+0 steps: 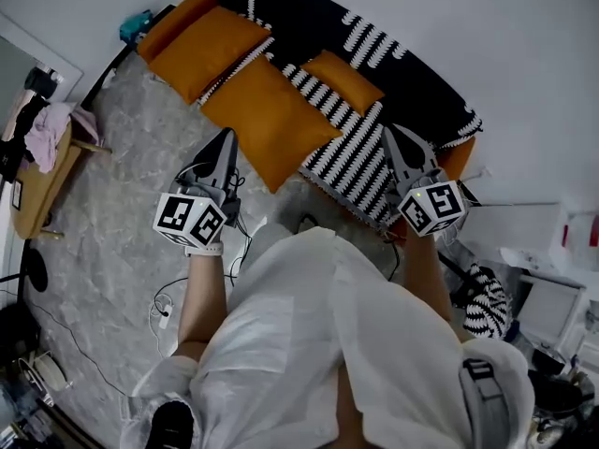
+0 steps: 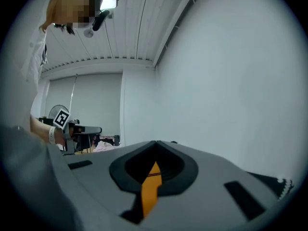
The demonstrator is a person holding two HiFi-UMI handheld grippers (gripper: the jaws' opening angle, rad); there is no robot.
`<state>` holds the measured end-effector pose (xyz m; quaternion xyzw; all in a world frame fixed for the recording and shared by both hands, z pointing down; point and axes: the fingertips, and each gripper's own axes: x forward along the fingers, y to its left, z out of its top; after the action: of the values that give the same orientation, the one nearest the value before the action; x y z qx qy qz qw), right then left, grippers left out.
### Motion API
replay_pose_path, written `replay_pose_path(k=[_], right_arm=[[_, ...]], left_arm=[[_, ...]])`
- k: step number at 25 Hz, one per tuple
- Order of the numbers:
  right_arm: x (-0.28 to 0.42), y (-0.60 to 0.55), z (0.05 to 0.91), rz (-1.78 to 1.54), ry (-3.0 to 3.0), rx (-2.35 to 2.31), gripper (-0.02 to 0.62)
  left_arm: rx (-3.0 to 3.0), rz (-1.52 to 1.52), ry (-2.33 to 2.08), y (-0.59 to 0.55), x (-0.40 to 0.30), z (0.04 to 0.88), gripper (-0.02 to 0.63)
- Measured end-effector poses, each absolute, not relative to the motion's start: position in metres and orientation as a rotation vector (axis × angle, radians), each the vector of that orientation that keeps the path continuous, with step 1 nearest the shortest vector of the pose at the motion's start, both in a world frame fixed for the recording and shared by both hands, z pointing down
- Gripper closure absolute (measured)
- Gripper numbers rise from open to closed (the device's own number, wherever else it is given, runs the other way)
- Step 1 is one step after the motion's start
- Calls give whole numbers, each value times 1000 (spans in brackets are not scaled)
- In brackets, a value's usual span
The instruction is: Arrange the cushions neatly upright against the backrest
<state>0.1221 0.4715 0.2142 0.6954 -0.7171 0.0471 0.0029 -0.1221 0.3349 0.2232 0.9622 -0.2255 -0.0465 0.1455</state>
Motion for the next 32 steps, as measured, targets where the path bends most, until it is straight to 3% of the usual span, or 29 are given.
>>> replay_pose_path(k=[16,19,32], right_arm=[[170,314,274,310,-2218,2042,584],[174,283,291,360,-2190,2050,531],[276,201,403,538,-2063,1864,465]], left_arm=[[2763,-46,-428,189,-15,266,592],[2748,-5,-353,163,-2,281,592],[2737,144,-133,107,106,346,591]])
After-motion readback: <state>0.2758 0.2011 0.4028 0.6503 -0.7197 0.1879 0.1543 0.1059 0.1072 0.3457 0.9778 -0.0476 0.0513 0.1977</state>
